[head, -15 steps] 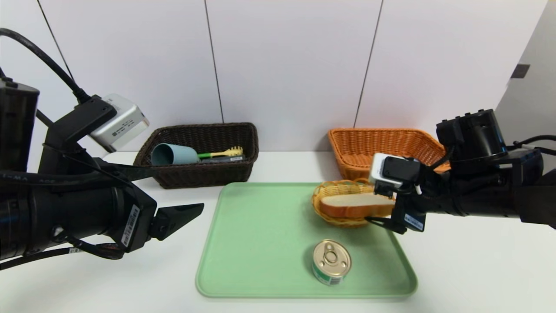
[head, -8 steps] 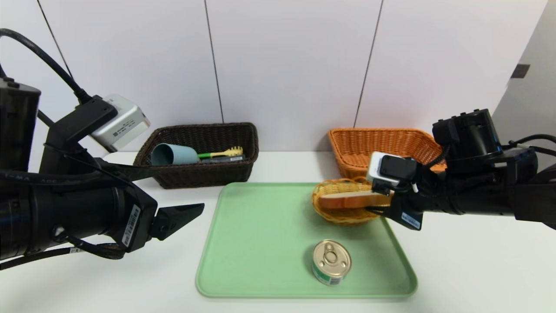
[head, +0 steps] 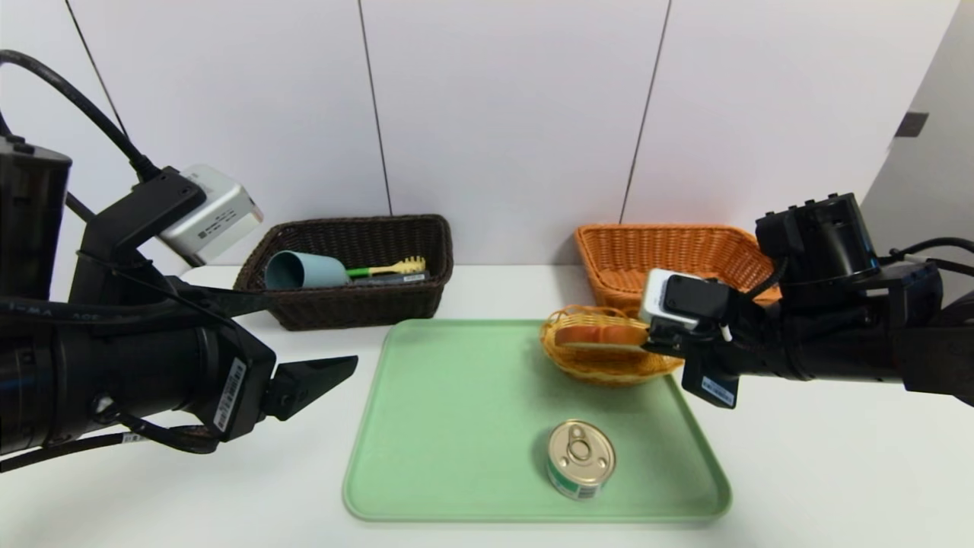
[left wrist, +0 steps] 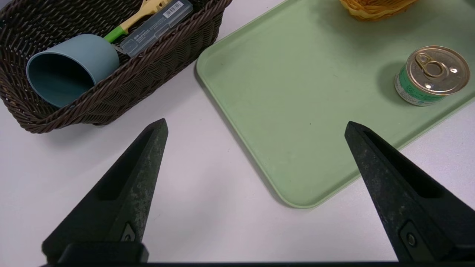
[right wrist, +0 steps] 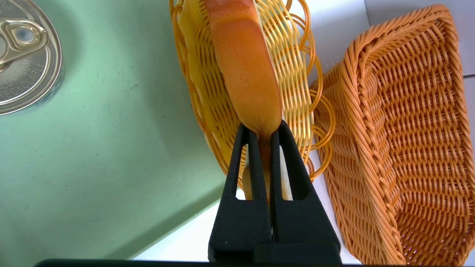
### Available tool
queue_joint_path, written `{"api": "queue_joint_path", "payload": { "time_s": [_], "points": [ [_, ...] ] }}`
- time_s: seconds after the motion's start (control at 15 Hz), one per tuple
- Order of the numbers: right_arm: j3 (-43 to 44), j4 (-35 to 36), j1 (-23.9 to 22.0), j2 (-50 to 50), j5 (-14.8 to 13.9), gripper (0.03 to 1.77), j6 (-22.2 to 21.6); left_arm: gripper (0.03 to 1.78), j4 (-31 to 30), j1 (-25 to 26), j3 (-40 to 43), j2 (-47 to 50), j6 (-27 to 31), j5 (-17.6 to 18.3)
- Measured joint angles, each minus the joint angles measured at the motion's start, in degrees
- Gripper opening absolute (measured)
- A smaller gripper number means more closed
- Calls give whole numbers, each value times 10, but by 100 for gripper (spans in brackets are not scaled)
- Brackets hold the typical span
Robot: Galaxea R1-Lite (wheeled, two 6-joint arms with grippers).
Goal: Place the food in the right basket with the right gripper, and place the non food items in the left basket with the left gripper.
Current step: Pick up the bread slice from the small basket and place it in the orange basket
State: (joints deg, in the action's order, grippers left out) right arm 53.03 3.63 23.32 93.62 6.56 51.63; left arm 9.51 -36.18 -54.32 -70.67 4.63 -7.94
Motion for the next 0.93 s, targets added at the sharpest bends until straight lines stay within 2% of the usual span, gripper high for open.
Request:
{"api": "queue_joint_path", "payload": {
  "time_s": [0.53,0.8,0.93],
  "points": [
    [54,-2,-6,-48,-2,7,-53,169,0,0,-1,1,0,0],
    [90,-1,-38,-67,-9,7,-58,169,0,1,0,3,-1,0],
    [106,-1,-59,-68,-23,7,-58,169,0,1,0,3,-1,0]
  ]
}}
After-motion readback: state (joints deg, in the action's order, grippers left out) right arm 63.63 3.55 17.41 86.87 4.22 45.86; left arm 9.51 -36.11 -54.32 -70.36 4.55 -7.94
